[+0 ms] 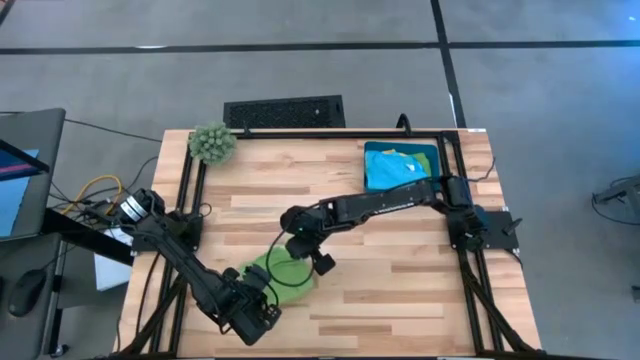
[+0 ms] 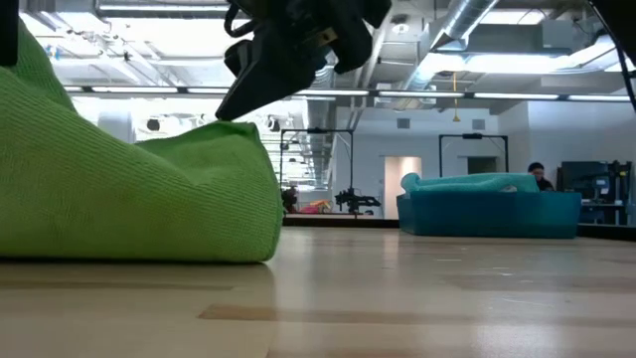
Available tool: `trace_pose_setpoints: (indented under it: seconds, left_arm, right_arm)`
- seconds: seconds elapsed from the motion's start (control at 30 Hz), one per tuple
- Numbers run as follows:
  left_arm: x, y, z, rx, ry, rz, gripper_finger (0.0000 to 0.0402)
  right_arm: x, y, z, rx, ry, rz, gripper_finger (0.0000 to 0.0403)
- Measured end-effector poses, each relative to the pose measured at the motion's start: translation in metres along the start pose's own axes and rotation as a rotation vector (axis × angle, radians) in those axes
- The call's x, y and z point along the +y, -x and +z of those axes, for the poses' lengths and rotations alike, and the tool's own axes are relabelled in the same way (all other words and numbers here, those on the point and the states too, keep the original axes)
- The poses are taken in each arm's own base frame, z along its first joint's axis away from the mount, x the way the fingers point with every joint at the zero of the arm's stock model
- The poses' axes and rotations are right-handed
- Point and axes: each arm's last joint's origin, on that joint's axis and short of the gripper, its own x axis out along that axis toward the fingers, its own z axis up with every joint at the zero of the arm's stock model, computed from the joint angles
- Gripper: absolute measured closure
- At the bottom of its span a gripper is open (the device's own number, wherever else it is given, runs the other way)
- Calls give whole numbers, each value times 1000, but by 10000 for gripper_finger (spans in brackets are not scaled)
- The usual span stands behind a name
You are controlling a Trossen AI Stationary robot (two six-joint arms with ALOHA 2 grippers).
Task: Fold microfiber towels
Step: Fold the green microfiber cloth
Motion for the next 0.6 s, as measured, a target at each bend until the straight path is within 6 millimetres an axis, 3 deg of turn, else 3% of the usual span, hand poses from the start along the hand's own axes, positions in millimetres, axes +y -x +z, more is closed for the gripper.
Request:
trace_pose_setpoints:
  seconds: [0.4,0.6]
  left_arm:
    - [-1,0,0,4,48,-8,398]
    - [-1,0,-1,32,65,-2,354]
  right_arm:
    - [-3,8,6,-2,41,14,402]
    - [-3,8,6,-1,41,14,402]
